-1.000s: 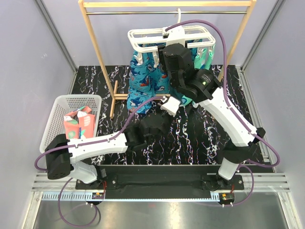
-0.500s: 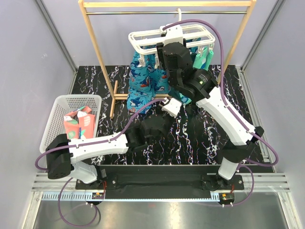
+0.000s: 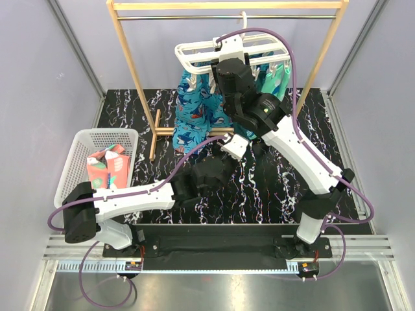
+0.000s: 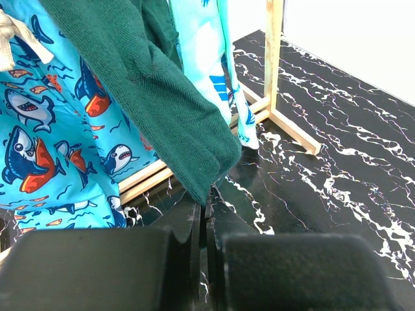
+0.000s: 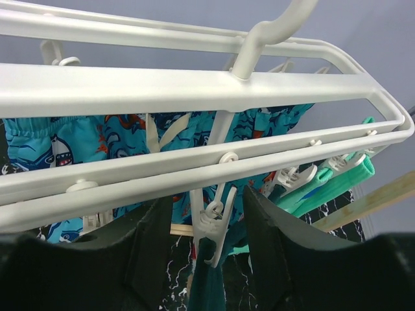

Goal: Remove the socks clipped to the hanger

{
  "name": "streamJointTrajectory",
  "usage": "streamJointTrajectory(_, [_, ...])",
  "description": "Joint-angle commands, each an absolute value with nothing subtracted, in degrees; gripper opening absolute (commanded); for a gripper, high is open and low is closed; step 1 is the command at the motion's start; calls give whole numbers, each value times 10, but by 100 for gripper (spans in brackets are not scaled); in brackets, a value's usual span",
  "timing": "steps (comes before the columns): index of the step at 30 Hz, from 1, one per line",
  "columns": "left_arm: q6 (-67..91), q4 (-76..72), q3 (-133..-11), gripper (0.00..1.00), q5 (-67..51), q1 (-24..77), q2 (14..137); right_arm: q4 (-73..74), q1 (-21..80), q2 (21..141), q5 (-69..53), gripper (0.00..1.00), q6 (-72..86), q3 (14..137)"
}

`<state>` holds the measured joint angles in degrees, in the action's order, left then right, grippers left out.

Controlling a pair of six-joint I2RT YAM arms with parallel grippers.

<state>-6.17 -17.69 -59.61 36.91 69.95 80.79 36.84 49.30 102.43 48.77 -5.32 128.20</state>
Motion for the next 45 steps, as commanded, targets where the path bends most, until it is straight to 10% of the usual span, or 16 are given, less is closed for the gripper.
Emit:
streamJointTrajectory(1, [-66, -214, -620, 0, 382, 708, 809, 325, 488, 1027, 507, 54, -72, 1282])
streamJointTrajectory(13, [-64, -216, -617, 0, 388, 714, 809, 314, 487, 1032, 537, 44, -89, 1281])
streamJointTrajectory(21, [-63, -218, -615, 0, 392, 715, 810, 316, 488, 1028, 528, 0, -88, 1282])
streamJointTrajectory(45, [-4, -207, -566, 0, 404, 715, 800, 347, 487, 1022, 513, 0, -48, 1288])
